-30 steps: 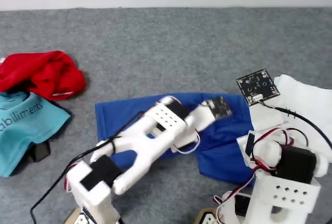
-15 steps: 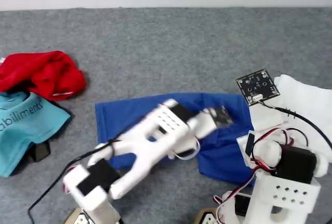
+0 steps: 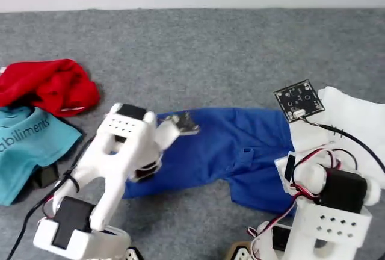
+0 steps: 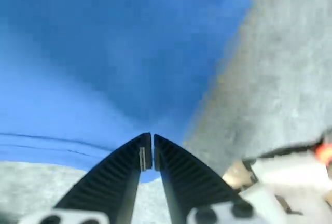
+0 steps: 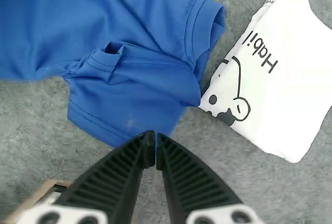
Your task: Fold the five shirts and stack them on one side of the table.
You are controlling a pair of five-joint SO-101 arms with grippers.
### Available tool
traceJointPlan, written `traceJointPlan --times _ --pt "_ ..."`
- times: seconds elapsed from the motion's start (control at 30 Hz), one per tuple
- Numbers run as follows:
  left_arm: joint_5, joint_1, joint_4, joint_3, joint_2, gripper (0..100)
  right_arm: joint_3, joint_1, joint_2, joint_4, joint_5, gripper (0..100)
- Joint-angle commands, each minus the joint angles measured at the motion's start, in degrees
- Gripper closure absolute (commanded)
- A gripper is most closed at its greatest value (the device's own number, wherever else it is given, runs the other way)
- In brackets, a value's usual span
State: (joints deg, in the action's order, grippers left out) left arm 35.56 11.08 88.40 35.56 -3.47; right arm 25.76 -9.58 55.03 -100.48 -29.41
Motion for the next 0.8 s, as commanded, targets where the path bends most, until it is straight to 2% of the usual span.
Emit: traceJointPlan --times 0.0,0.13,0.3,0.5,0.77 --pt "3.08 -7.38 -6.33 2.59 -0.97 99 -0.35 -0.66 0.40 -2.15 3.08 98.5" --pt "5.45 -13.01 -10.73 2.51 2.64 99 -0.35 -0.66 0.40 -2.15 3.78 98.5" --pt "6.15 -15.21 -14.15 1.10 7.21 99 -0.35 -0.66 0.40 -2.15 3.69 98.4" --pt "3.43 -16.35 -9.76 -11.38 5.36 99 -0.35 -0.66 0.40 -2.15 3.69 98.4" --pt "-1.41 -17.23 -12.04 -24.40 12.40 99 -0.35 -0.66 0.40 -2.15 3.69 98.4"
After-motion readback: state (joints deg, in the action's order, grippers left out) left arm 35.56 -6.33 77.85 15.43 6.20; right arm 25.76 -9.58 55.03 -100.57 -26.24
